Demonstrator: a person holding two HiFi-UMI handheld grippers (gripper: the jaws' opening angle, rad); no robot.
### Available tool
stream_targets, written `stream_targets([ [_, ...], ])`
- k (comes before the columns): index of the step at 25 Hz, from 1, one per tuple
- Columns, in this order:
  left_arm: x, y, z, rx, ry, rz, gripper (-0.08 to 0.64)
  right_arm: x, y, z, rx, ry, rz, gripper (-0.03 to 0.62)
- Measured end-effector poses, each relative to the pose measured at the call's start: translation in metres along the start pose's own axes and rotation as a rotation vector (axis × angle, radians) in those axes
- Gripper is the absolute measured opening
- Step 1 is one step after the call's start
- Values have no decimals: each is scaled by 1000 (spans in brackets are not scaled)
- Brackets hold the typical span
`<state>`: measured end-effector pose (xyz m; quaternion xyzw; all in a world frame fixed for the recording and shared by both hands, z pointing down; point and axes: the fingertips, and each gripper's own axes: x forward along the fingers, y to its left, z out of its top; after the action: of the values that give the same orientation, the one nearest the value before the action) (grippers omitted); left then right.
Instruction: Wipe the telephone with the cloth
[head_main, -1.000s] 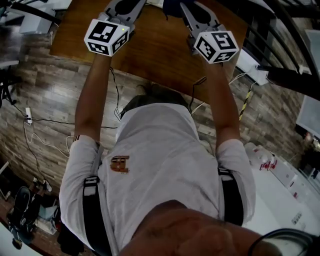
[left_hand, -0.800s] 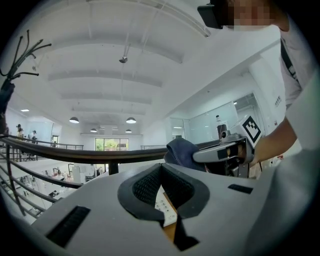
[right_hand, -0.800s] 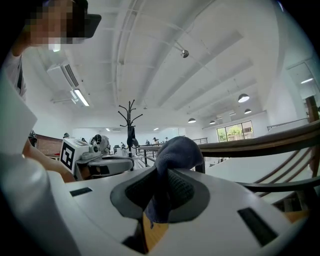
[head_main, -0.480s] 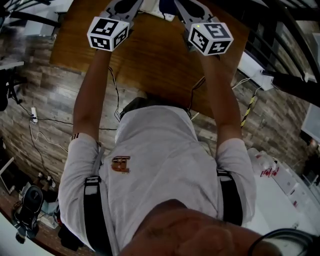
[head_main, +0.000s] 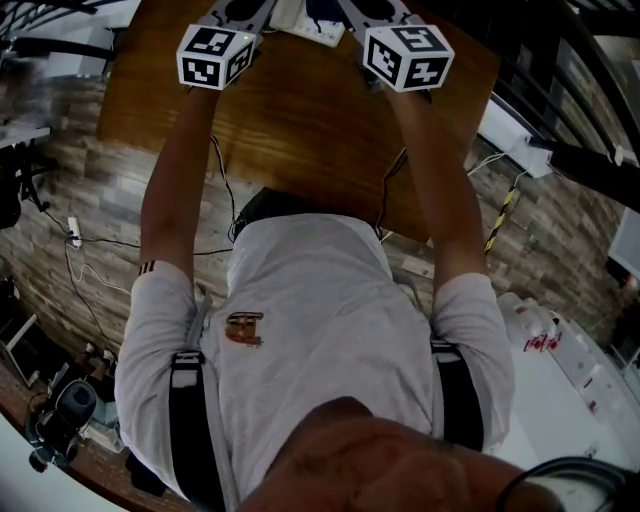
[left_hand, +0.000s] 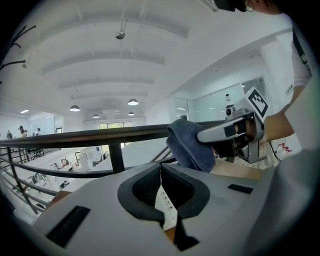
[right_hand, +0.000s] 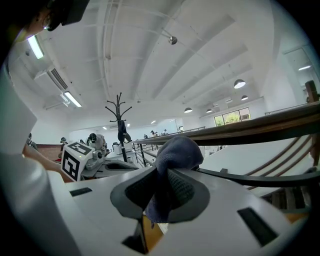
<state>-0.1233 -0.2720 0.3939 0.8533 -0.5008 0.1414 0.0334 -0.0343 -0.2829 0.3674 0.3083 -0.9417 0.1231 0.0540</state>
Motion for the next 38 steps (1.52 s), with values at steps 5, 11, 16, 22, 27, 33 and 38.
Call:
stream_targets([
  [5, 14, 21, -14, 0, 58, -21, 19, 22, -5, -8, 1, 51, -26, 74],
  [11, 34, 43, -32, 1, 135, -73, 20, 52, -15, -22, -19, 115, -84, 74],
  [16, 50, 60, -52, -40, 214, -103, 20, 76, -20, -28, -4, 152, -114, 74],
  [22, 65, 87, -73, -85, 284, -97, 29, 104, -30, -40, 38, 212, -133, 74],
  [27, 79, 98, -86, -99, 363, -126, 95, 124, -40, -40, 41, 255, -153, 74],
  [33, 87, 97, -97, -112, 431, -186, 120, 146, -48, -49, 68, 290, -167, 74],
  [38, 95, 89, -117, -106, 507, -237, 123, 159, -55, -59, 86, 331, -174, 74],
])
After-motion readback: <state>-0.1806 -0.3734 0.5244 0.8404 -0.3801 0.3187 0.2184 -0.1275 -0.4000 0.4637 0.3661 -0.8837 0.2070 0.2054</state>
